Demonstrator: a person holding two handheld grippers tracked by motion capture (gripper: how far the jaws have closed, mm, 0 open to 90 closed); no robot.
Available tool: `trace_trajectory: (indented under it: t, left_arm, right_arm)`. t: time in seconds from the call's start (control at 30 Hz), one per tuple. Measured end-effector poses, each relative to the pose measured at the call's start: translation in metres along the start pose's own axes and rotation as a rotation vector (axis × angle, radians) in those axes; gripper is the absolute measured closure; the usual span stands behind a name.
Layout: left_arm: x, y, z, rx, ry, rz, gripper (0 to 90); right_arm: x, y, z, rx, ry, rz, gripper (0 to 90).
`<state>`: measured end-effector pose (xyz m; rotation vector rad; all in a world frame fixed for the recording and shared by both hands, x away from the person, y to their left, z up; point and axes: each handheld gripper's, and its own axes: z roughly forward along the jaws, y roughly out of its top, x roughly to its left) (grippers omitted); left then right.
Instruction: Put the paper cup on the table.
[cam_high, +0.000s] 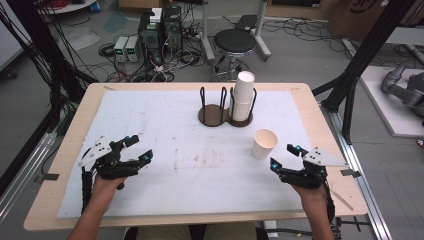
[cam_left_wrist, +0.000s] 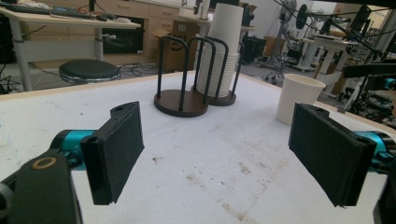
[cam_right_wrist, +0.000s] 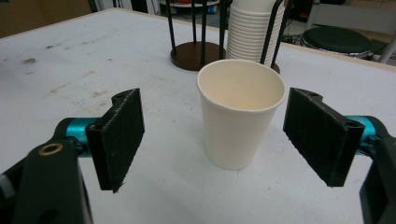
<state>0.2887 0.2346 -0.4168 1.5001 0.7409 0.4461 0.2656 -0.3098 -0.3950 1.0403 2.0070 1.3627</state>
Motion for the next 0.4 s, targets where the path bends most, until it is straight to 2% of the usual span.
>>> trace_trajectory:
  t: [0.4]
  left_arm:
    - [-0.0004, -0.0007, 0.0009, 0.003, 0.003, -0.001, 17.8]
  right_arm:
    - [-0.0004, -0.0010, 0.0008, 0.002, -0.004, 0.003, 20.9]
